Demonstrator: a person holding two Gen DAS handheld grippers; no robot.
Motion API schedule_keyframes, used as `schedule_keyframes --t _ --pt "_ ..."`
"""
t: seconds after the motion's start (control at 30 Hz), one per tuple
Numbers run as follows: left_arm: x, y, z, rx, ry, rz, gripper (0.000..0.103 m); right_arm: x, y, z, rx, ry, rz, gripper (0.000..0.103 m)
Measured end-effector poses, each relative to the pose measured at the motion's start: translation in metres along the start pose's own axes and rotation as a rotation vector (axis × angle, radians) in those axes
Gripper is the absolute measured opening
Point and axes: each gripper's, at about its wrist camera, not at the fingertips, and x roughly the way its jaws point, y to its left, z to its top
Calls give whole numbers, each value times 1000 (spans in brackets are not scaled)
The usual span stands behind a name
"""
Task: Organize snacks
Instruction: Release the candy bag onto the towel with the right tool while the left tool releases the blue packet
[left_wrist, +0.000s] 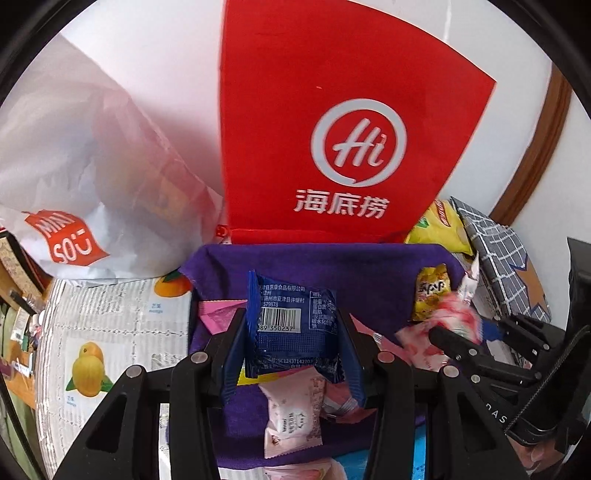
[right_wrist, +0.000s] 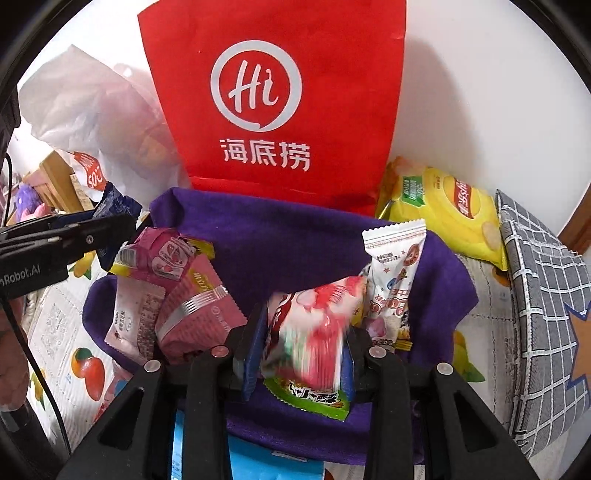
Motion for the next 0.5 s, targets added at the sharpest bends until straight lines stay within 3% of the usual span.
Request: schedule_keyframes --t 0.5 --pt "18 -14 -5 28 58 4 46 -37 -5 6 2 -83 -21 45"
